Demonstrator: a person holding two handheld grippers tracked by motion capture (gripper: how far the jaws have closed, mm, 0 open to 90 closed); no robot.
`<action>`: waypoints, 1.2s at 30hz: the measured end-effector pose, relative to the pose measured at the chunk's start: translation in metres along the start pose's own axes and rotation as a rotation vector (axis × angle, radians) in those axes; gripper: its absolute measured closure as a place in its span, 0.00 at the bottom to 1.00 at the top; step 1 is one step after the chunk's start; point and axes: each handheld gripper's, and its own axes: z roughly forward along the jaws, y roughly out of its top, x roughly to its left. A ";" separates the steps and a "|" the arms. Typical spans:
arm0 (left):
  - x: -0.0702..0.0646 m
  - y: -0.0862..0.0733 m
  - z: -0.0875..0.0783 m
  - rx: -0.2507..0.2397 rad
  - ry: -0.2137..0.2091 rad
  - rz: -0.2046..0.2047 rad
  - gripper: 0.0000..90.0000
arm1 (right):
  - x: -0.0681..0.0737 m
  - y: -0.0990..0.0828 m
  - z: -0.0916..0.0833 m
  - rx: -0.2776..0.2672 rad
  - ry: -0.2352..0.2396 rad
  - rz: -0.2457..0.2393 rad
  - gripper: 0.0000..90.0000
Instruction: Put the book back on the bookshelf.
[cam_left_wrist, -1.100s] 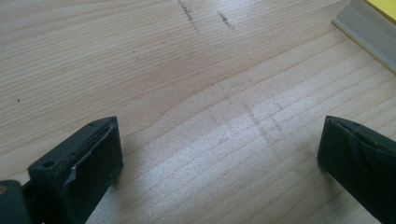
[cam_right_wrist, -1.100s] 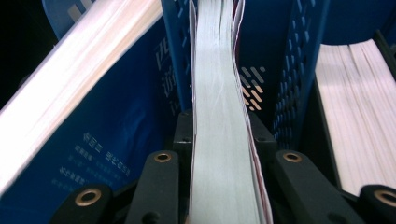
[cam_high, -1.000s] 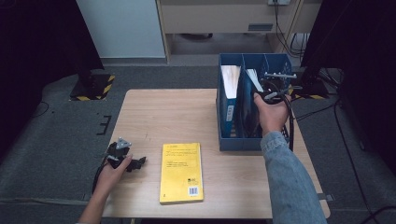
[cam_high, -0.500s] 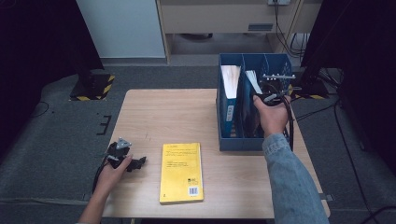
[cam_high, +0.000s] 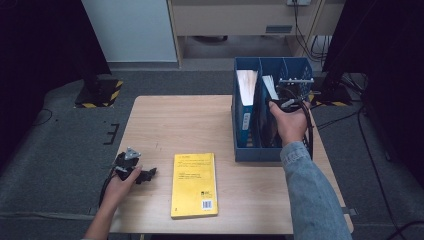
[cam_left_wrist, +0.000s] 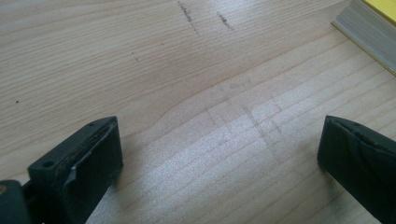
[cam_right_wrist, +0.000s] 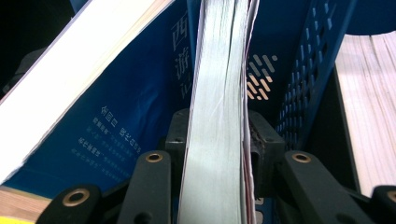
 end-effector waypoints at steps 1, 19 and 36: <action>0.000 0.000 0.000 0.000 -0.001 -0.004 0.00 | 0.000 0.000 0.000 -0.002 -0.005 -0.007 0.77; -0.001 0.000 0.001 -0.011 -0.001 -0.010 0.00 | -0.008 0.012 0.003 -0.054 -0.032 0.063 0.81; -0.001 -0.001 0.001 -0.015 0.000 -0.006 0.00 | -0.008 0.022 0.024 -0.099 -0.077 0.093 0.81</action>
